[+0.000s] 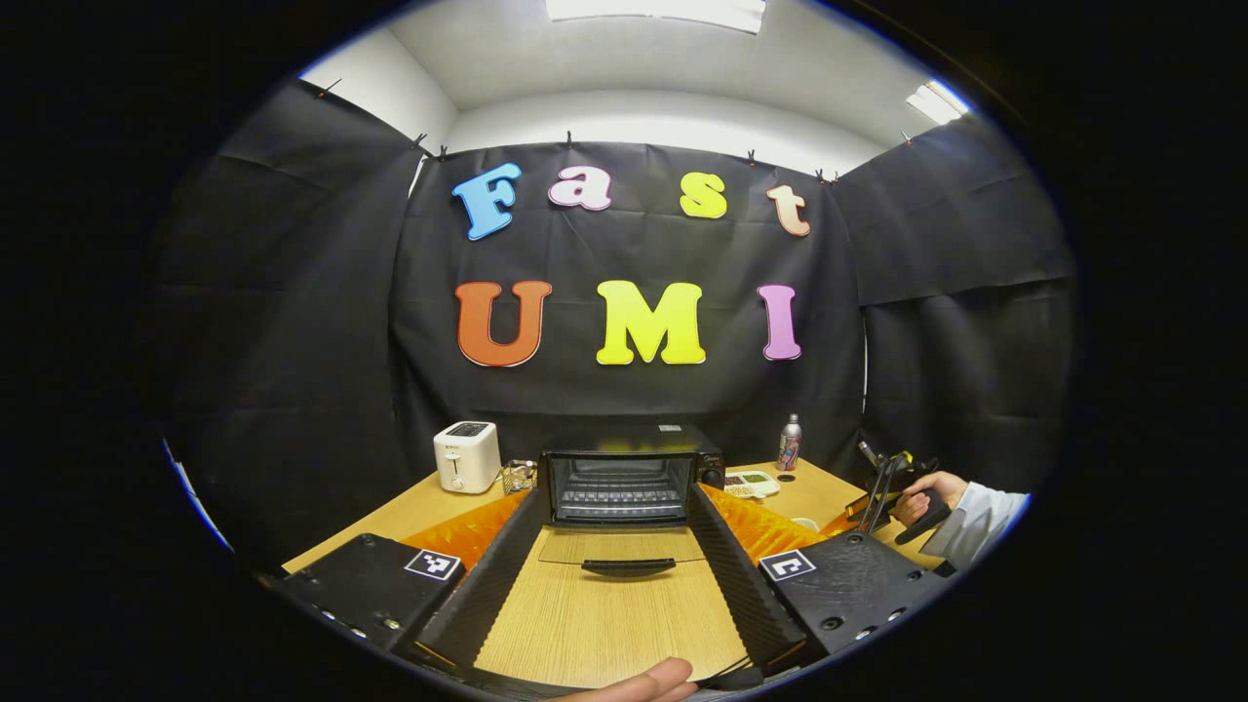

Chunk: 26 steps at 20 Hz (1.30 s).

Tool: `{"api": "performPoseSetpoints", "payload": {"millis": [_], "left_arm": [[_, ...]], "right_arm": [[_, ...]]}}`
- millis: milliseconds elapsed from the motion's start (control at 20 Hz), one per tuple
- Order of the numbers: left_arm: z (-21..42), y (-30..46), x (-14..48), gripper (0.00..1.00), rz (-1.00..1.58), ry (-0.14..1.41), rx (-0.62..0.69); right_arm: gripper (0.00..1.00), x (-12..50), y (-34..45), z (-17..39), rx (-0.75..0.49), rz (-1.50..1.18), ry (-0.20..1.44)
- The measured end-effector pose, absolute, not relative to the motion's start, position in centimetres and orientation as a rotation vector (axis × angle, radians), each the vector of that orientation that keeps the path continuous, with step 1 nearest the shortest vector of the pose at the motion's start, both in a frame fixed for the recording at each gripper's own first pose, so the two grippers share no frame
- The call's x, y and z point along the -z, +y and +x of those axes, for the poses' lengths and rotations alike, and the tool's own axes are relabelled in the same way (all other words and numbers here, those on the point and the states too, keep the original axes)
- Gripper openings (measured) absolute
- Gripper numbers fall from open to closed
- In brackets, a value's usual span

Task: Open the electric oven with the left hand, put the food in, and close the electric oven.

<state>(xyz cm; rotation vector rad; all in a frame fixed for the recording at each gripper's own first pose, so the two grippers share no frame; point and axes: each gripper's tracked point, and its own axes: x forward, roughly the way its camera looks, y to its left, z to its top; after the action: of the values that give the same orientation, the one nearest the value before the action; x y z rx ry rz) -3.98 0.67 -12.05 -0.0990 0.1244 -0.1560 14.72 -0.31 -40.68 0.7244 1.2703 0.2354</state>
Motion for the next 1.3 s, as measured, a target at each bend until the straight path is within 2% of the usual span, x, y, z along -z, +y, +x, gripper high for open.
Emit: {"api": "performPoseSetpoints", "payload": {"millis": [150,200,350,500,600,900,950,1000,1150,1300], "left_arm": [[-4.2,1.5,12.8,0.95,-0.094,0.135,0.142],[-4.2,1.7,13.0,0.95,-0.093,0.136,0.140],[-4.2,2.3,13.5,0.95,-0.094,0.144,0.133],[-4.0,4.0,13.8,0.95,-0.100,0.136,0.078],[-4.2,4.5,14.0,0.95,-0.112,0.136,0.065],[-4.5,7.6,13.5,0.95,-0.121,0.101,-0.002],[-4.6,8.2,13.4,0.95,-0.126,0.096,-0.015],[-4.6,8.7,13.4,0.95,-0.131,0.092,-0.026],[-4.8,10.2,13.5,0.95,-0.127,0.083,-0.052],[-4.6,11.8,14.1,0.95,-0.098,0.093,-0.090]], "right_arm": [[0.04,38.9,0.3,14.5,-0.243,0.730,1.241],[0.01,38.3,0.7,14.4,-0.246,0.728,1.240],[0.04,36.9,2.6,14.5,-0.271,0.718,1.223],[0.01,35.0,5.2,14.4,-0.308,0.713,1.193],[0.04,34.1,7.6,14.5,-0.329,0.723,1.184],[0.04,34.2,16.7,14.8,-0.409,0.742,1.205],[0.01,34.6,18.5,15.0,-0.419,0.758,1.216],[0.04,35.0,19.9,15.1,-0.425,0.762,1.224],[0.01,36.4,23.8,16.7,-0.400,0.799,1.212],[0.01,37.6,26.5,19.4,-0.319,0.871,1.168]]}}
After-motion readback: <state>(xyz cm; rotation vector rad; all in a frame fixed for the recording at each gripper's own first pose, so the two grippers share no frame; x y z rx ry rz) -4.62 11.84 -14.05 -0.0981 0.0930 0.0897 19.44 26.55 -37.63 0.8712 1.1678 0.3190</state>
